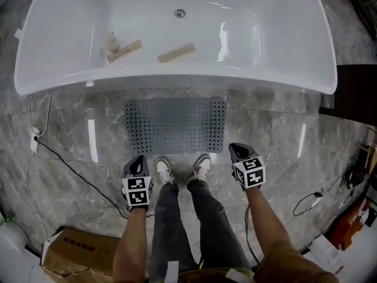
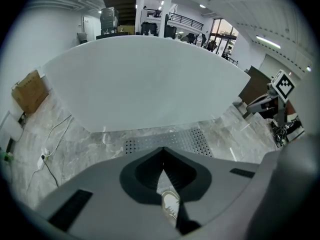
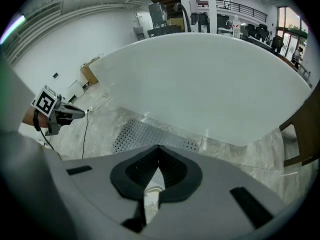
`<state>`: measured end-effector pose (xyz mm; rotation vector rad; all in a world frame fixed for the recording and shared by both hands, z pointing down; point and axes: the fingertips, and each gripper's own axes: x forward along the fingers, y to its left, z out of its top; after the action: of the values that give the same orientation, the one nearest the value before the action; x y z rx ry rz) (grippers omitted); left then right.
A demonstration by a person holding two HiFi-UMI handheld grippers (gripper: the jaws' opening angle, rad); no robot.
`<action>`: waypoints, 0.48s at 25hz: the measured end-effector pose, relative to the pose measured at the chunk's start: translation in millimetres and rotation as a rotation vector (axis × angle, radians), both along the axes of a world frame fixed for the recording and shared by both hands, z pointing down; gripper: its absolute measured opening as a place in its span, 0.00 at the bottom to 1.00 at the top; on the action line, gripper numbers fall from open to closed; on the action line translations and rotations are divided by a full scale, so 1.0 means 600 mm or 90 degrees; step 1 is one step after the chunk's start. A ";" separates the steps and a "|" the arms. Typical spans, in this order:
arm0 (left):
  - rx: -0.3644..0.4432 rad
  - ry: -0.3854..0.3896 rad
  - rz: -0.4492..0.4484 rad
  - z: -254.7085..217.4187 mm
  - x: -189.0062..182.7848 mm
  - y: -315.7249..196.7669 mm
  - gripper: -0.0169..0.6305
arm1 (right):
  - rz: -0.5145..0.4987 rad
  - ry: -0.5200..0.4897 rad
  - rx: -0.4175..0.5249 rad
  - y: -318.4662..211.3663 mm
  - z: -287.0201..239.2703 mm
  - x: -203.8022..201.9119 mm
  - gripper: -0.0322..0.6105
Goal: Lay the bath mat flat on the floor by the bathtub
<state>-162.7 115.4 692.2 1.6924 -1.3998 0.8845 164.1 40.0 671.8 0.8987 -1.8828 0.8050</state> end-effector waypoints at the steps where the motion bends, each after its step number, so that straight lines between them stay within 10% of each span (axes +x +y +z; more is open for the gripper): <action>1: 0.002 0.001 -0.005 -0.012 -0.001 -0.001 0.03 | 0.003 -0.005 0.003 -0.003 -0.014 -0.003 0.06; 12: 0.117 0.018 -0.037 -0.185 -0.009 -0.100 0.03 | 0.046 -0.049 0.066 -0.064 -0.165 -0.020 0.06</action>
<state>-168.2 55.6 581.4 1.7830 -1.5427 0.7162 152.3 1.7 572.7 1.0179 -1.9839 0.8015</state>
